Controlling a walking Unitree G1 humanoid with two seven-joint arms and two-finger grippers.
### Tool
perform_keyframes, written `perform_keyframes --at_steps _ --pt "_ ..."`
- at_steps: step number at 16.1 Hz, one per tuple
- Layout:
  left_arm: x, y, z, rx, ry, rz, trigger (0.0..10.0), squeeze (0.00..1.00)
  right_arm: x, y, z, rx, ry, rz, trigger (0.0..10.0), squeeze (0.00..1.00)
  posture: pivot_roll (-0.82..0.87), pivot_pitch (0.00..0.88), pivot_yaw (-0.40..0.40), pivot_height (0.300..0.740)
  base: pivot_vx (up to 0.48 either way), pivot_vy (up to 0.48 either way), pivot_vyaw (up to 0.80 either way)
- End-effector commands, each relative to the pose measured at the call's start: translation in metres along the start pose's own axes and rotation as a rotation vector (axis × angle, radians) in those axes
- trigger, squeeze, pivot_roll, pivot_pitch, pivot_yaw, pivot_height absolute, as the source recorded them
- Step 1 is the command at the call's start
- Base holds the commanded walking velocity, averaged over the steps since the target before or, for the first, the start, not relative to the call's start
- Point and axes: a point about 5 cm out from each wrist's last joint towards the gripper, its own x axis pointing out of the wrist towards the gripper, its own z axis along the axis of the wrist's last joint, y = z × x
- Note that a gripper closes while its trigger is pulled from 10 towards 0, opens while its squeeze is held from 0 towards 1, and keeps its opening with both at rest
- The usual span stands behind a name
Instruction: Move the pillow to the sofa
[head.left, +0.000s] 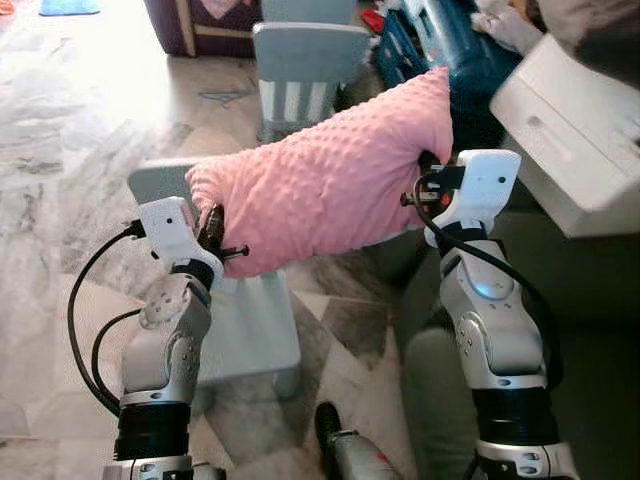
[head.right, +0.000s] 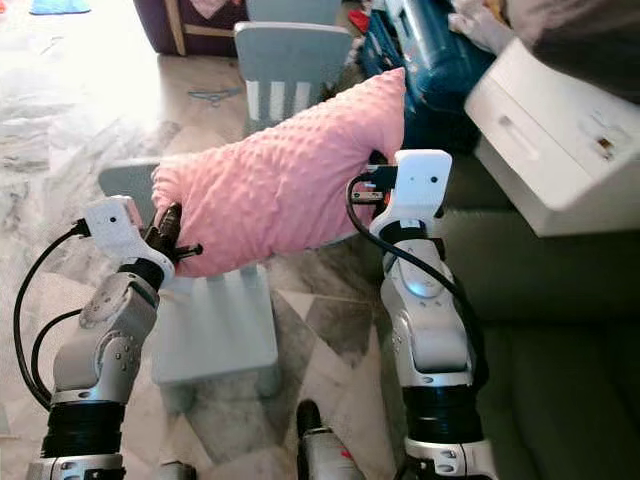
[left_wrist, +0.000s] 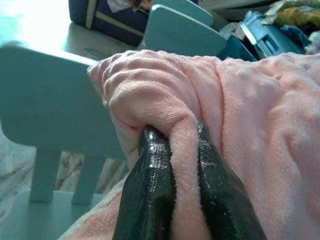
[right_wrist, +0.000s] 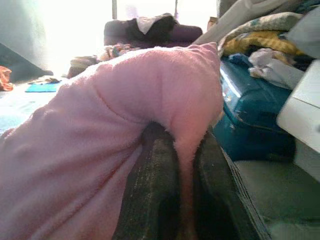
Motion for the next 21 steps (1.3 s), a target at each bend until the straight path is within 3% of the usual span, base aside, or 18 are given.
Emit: perform_keyframes --at_steps 1,10,18,21 --pt "0.0003 -0.0077 0.0039 0.002 -0.015 -0.029 10.0 0.00 -0.0005 -0.0027 0.0096 0.000 -0.039 -0.004 10.0 0.00 -0.12 0.180 -0.068 0.740 -0.319 0.000 0.00" --pt "0.0010 -0.0078 0.0040 -0.001 -0.012 -0.028 10.0 0.00 0.0002 -0.0020 0.0102 0.003 -0.041 -0.002 10.0 0.00 -0.12 0.181 -0.067 0.740 -0.310 0.000 0.00" --pt "0.0029 -0.0061 0.0045 -0.035 -0.010 -0.033 10.0 0.00 0.0004 -0.0023 0.0099 0.001 -0.041 -0.003 10.0 0.00 -0.13 0.177 -0.063 0.740 0.000 0.000 0.00" --pt "0.0032 -0.0061 0.0039 -0.041 -0.003 -0.030 10.0 0.00 0.0007 -0.0025 0.0101 0.001 -0.042 -0.002 10.0 0.00 -0.13 0.175 -0.064 0.740 0.000 0.480 0.00"
